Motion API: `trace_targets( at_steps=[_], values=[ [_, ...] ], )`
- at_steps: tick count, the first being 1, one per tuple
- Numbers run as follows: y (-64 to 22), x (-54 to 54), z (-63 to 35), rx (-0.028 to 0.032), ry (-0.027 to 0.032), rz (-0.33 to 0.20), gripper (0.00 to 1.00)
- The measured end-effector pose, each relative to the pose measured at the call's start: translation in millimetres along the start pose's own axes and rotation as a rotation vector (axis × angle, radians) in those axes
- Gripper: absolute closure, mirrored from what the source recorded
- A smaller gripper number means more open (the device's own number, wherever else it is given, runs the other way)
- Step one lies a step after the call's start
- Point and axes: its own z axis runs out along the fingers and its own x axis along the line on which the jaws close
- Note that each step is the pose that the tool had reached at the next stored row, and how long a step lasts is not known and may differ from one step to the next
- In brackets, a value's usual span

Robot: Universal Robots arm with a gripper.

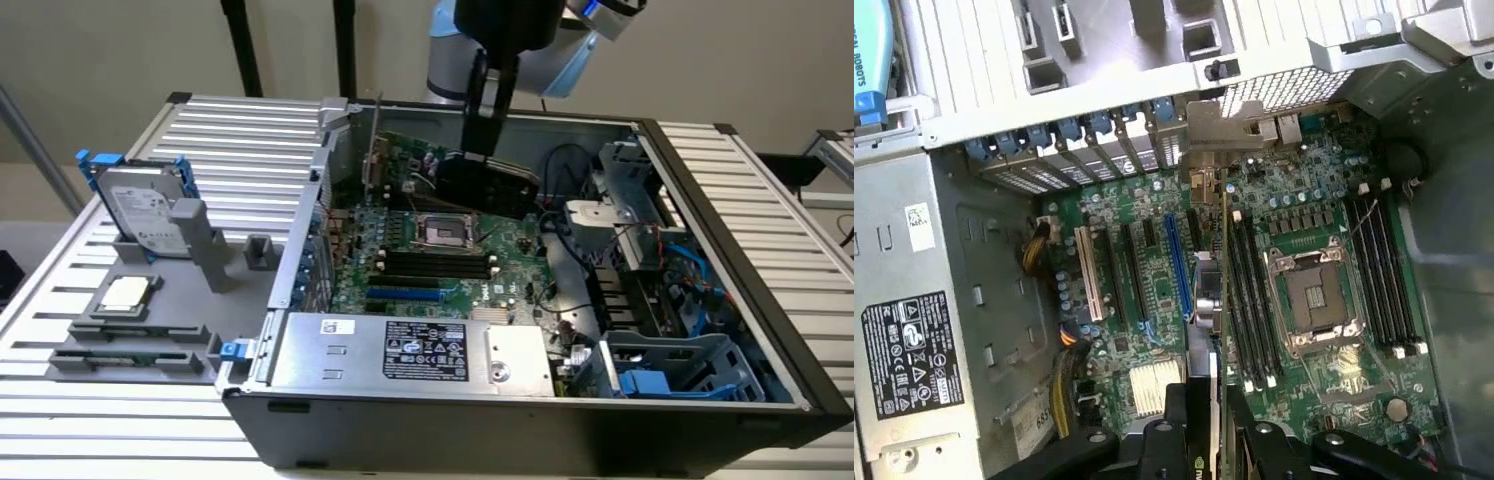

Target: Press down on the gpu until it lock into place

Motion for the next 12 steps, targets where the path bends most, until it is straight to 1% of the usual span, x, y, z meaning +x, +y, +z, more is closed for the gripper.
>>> trace_targets(
  at_steps=[5,6,8,9,11,12],
  values=[
    [-0.1,0.0,3.1,0.0074,-0.0022,-0.087,0.74],
    [-0.1,-0.1,3.8,0.0092,-0.0034,-0.104,0.74],
    [-0.1,-0.1,4.8,0.0131,-0.0079,-0.130,0.74],
    [0.2,0.0,5.4,0.0154,-0.0121,-0.138,0.74],
    [1.9,0.9,6.7,0.0208,-0.0249,-0.142,0.74],
    [3.3,1.7,7.4,0.0246,-0.0304,-0.143,0.74]
  ],
)
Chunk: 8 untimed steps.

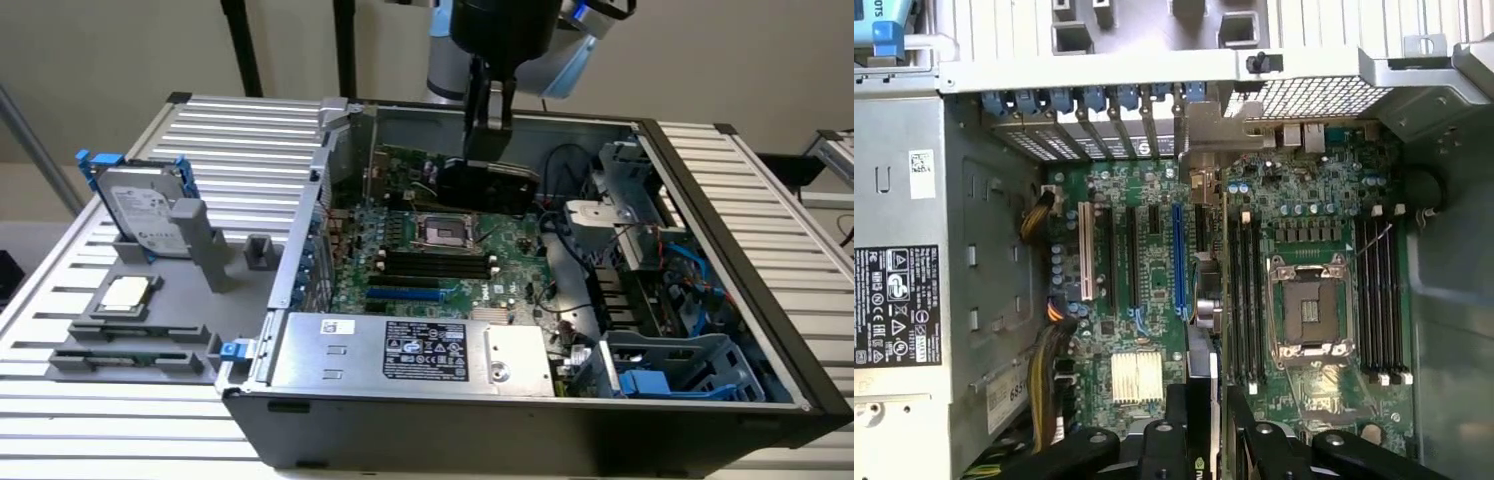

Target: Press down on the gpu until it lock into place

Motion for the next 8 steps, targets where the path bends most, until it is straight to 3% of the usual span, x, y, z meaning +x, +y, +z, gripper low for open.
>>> trace_targets(
  at_steps=[3,8],
  values=[
    [4.7,2.8,1.9,0.0156,-0.0093,-0.001,0.74],
    [15.5,7.3,6.4,0.0402,-0.0132,-0.002,0.74]
  ],
)
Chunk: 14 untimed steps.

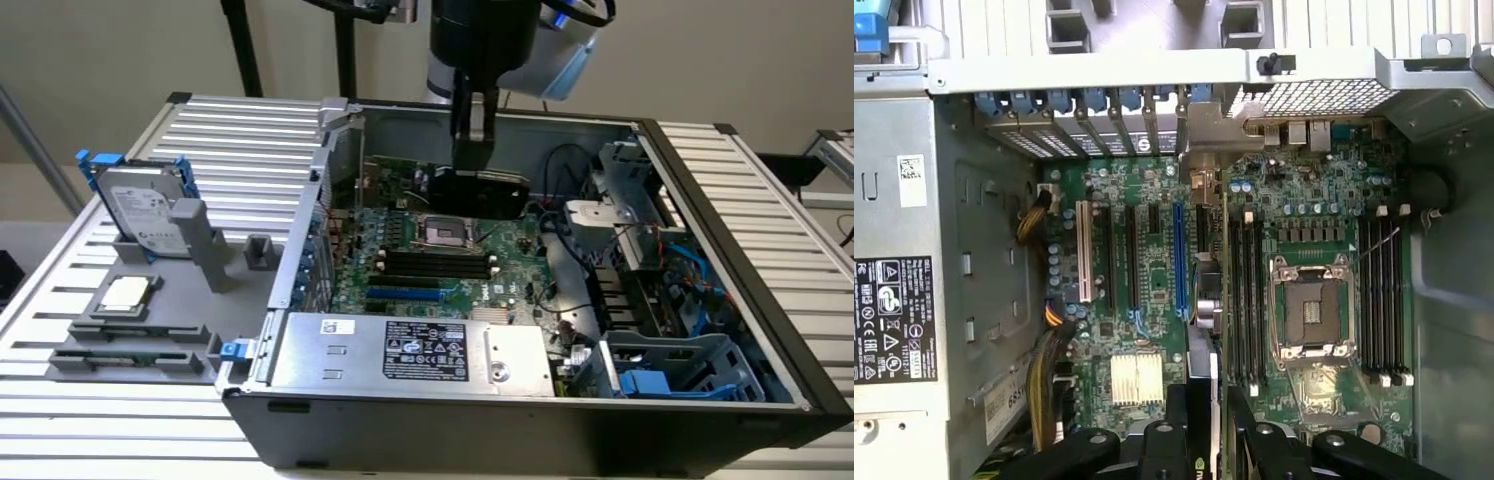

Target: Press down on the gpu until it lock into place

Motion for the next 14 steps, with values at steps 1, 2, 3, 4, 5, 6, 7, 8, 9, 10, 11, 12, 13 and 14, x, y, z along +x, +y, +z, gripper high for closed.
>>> trace_targets(
  at_steps=[1,2,3,4,5,6,7,8,9,10,11,12,13,14],
  values=[
    [2.2,1.0,1.0,0.0036,-0.0008,0.000,0.74],
    [4.4,2.1,2.2,0.0065,-0.0015,0.000,0.74],
    [6.1,3.1,3.4,0.0089,-0.0022,0.000,0.74],
    [7.5,4.0,4.7,0.0105,-0.0027,0.000,0.74],
    [8.6,5.0,6.1,0.0116,-0.0033,0.000,0.74],
    [9.5,5.9,7.6,0.0125,-0.0043,-0.001,0.74],
    [10.3,6.9,9.3,0.0131,-0.0051,0.000,0.74],
    [11.0,7.9,10.9,0.0135,-0.0060,0.000,0.74],
    [11.8,8.9,12.6,0.0140,-0.0071,0.000,0.74],
    [12.5,10.0,14.3,0.0142,-0.0081,0.000,0.74],
    [13.3,11.3,16.2,0.0143,-0.0093,-0.001,0.74],
    [14.0,12.4,17.9,0.0144,-0.0105,0.000,0.74],
    [14.7,13.5,19.7,0.0144,-0.0118,0.000,0.74],
    [15.3,14.6,21.5,0.0145,-0.0133,0.000,0.74]
  ],
)
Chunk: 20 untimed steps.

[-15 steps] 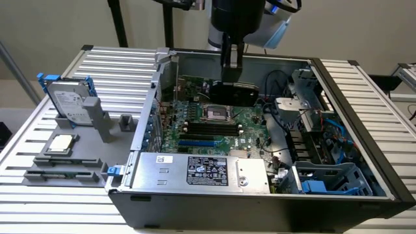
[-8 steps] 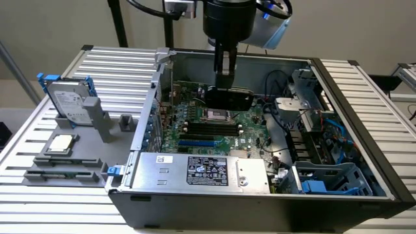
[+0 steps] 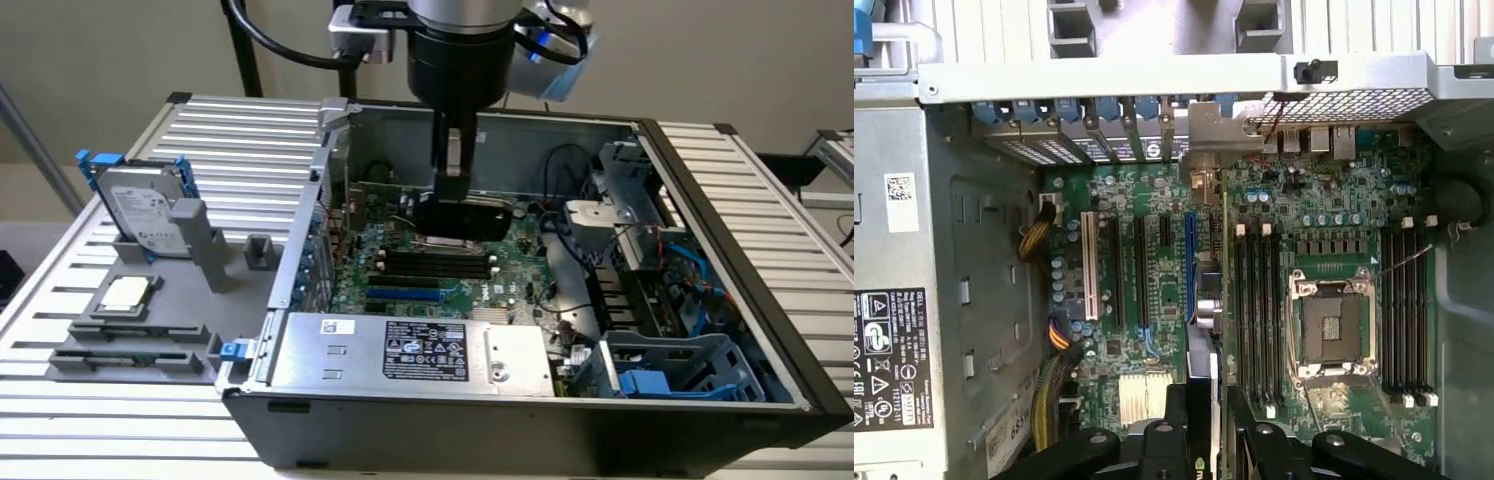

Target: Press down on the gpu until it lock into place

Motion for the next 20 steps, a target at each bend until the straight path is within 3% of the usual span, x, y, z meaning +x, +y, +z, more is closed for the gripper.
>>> trace_targets(
  at_steps=[20],
  values=[
    [14.4,14.6,31.8,0.0015,-0.0377,0.002,0.74]
  ],
)
